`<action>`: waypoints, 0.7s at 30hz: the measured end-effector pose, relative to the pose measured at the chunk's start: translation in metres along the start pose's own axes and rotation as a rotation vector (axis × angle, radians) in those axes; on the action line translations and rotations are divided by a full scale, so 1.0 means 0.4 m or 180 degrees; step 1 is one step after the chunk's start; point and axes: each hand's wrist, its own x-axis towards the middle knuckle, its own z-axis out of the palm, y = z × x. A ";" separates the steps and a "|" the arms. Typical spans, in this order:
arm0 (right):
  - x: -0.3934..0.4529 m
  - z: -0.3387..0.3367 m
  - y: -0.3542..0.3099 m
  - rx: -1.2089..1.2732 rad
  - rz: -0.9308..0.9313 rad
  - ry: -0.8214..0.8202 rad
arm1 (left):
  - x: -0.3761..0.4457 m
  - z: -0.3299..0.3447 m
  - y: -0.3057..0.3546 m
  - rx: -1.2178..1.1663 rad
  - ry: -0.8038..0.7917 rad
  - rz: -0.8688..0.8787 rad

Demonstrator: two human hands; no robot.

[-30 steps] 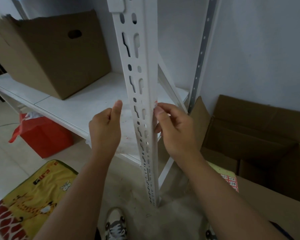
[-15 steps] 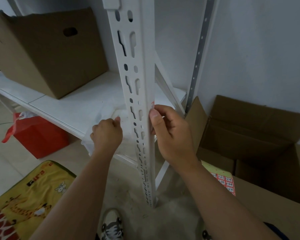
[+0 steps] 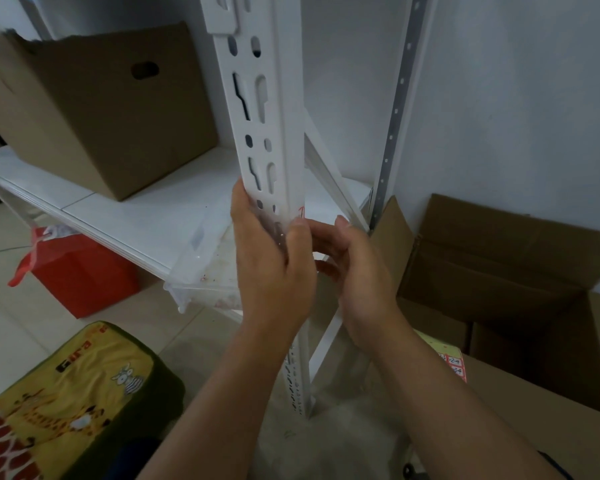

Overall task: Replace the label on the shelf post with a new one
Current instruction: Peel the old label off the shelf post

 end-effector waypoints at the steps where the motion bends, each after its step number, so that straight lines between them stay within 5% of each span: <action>1: -0.002 -0.004 0.000 0.0216 0.0066 -0.0073 | 0.001 0.005 -0.005 0.0071 0.0043 0.0044; 21: -0.001 -0.036 0.006 0.0596 0.0340 -0.0372 | -0.002 0.055 -0.031 0.0708 0.0406 0.0245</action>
